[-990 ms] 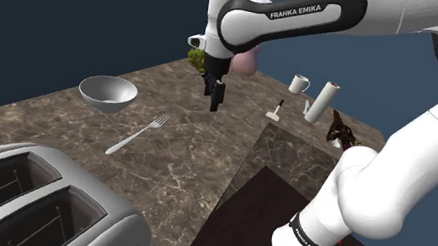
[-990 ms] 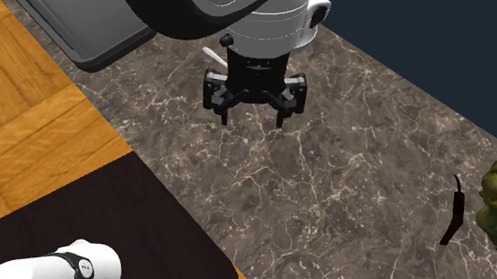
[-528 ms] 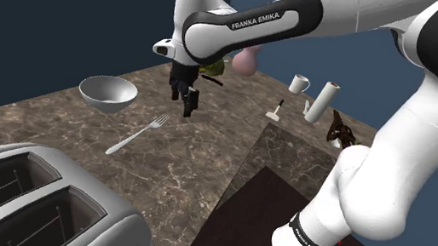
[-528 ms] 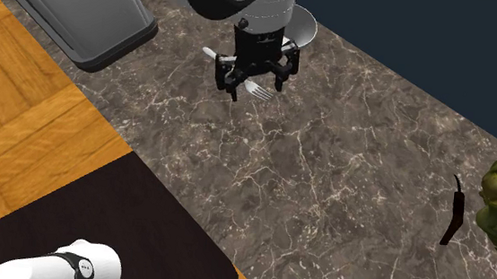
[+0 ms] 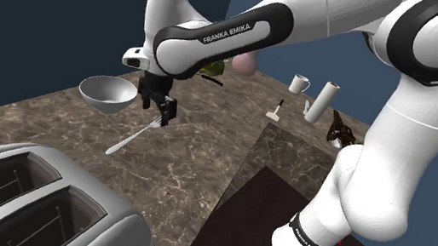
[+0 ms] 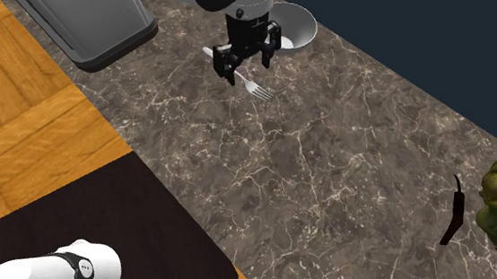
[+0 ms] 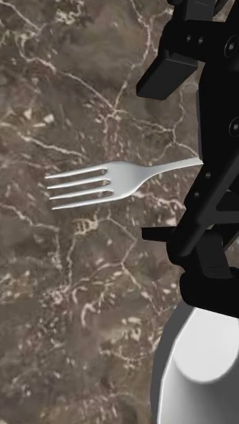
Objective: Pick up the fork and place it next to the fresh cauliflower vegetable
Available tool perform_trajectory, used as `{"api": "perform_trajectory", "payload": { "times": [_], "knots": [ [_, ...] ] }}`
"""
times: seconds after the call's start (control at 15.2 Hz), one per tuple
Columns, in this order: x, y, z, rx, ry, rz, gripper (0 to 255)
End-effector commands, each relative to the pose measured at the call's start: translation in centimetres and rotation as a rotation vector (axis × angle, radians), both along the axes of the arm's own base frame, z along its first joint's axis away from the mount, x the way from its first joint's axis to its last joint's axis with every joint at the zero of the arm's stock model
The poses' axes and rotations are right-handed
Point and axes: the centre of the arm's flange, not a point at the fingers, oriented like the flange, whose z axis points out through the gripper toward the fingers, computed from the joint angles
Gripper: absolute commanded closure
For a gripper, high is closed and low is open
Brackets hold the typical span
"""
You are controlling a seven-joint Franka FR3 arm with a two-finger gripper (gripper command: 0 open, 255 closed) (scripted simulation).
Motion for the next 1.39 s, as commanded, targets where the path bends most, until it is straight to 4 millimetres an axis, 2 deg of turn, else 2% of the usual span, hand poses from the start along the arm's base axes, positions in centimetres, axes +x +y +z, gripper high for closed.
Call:
{"api": "perform_trajectory", "payload": {
  "times": [0.0, 0.33, 0.79, 0.86, 1.32],
  "knots": [
    [0.2, 0.2, -1.1, 0.001, -0.001, 0.010, 0],
    [0.2, 0.0, -3.5, 0.001, -0.001, 0.010, 0],
    [0.2, 0.0, -3.5, 0.001, -0.001, 0.010, 0],
    [0.2, 0.0, -3.5, 0.001, -0.001, 0.010, 255],
    [0.0, 0.0, -3.6, 0.001, -0.001, 0.010, 255]
  ]
}}
